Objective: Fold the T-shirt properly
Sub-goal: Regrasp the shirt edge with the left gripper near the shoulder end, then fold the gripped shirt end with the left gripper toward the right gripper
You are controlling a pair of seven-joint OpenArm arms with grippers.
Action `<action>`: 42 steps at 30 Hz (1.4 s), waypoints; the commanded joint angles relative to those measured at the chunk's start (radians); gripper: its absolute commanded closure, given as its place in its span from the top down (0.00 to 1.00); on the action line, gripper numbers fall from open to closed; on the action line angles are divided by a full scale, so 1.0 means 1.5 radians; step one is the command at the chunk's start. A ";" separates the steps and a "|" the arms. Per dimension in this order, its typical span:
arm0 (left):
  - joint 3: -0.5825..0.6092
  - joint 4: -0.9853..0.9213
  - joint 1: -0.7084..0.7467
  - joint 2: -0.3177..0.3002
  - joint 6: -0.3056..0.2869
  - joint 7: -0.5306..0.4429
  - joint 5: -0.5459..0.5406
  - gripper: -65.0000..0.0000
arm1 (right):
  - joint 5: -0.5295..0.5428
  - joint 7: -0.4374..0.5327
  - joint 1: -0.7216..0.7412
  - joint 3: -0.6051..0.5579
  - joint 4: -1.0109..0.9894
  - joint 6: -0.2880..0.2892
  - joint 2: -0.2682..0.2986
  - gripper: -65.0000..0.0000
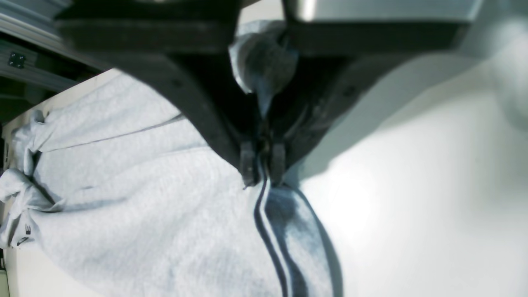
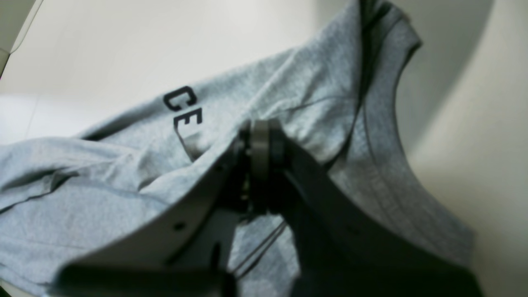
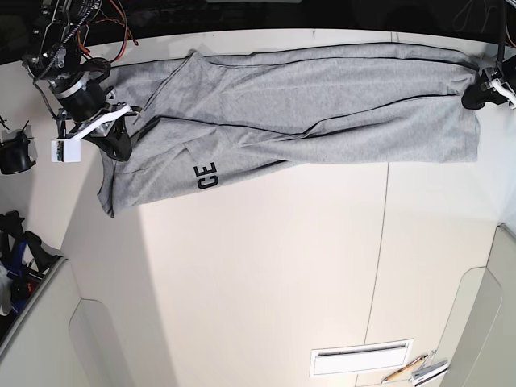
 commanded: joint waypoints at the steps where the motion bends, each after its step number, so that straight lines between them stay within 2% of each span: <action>1: -0.003 0.014 0.001 -0.017 -0.003 -0.007 -0.005 0.00 | 0.010 0.013 0.004 0.002 0.010 0.007 0.004 0.00; 7: -0.004 0.059 0.001 -0.017 -0.003 -0.005 0.011 0.00 | 0.010 0.013 0.004 0.002 0.010 0.007 0.004 0.00; 11: -0.031 0.096 0.002 -0.015 -0.003 -0.003 0.012 0.00 | 0.010 0.013 0.004 0.002 0.010 0.007 0.004 0.00; 18: -0.072 0.193 0.007 -0.008 -0.003 0.046 -0.023 0.00 | 0.003 0.013 0.005 0.002 0.010 0.007 0.004 0.00; 22: -0.072 0.280 0.025 0.025 -0.003 0.048 -0.026 0.00 | 0.003 0.013 0.005 0.002 0.010 0.007 0.004 0.00; 28: -0.065 0.420 0.027 0.108 -0.003 0.078 -0.026 0.00 | 0.003 0.013 0.005 0.002 0.010 0.007 0.004 0.00; 33: 0.015 0.468 0.026 0.142 -0.003 0.078 -0.025 0.00 | 0.003 0.013 0.005 0.002 0.010 0.007 0.004 0.00; 38: 0.144 0.470 0.026 0.144 -0.003 0.067 0.004 0.00 | 0.003 0.013 0.005 0.002 0.010 0.007 0.004 0.00; 42: 0.207 0.487 0.026 0.144 -0.003 0.057 0.025 0.00 | 0.003 0.013 0.005 0.002 0.010 0.007 0.004 0.00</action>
